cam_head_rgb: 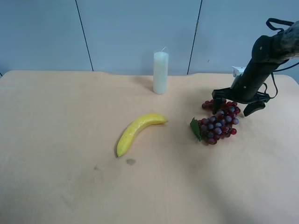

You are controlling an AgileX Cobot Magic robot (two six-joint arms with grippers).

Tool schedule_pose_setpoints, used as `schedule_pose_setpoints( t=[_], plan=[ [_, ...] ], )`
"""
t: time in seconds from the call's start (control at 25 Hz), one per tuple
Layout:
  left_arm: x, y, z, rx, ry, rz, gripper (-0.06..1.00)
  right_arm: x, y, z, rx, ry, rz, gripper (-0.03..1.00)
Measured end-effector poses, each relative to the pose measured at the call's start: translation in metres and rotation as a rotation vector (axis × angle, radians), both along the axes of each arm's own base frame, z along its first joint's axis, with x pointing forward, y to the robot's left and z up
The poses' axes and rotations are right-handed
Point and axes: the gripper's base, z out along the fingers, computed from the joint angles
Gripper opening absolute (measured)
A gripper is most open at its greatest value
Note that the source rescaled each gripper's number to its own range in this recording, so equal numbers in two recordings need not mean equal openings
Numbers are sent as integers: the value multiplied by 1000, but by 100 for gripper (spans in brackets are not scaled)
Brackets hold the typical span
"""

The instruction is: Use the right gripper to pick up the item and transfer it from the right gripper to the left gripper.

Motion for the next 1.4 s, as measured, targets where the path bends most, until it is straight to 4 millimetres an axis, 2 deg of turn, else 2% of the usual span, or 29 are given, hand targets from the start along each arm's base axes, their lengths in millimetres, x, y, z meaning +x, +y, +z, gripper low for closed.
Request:
schedule_pose_setpoints(
  t=[0.36, 0.56, 0.72, 0.8, 0.96, 1.0, 1.4],
  plan=[
    [0, 0, 0, 0, 0, 0, 100, 4, 0, -3, -2, -28, -3, 100],
    [0, 0, 0, 0, -1, 0, 100, 5, 0, -3, -3, -44, -4, 79],
    [0, 0, 0, 0, -1, 0, 100, 5, 0, -3, -3, -44, -4, 70],
    [0, 0, 0, 0, -1, 0, 100, 5, 0, -3, -3, -44, -4, 58],
    [0, 0, 0, 0, -1, 0, 100, 5, 0, -3, -3, -44, -4, 11],
    [0, 0, 0, 0, -1, 0, 100, 5, 0, -3, -3, -44, -4, 4],
    [0, 0, 0, 0, -1, 0, 100, 5, 0, -3, -14, -51, 42, 4]
  ],
)
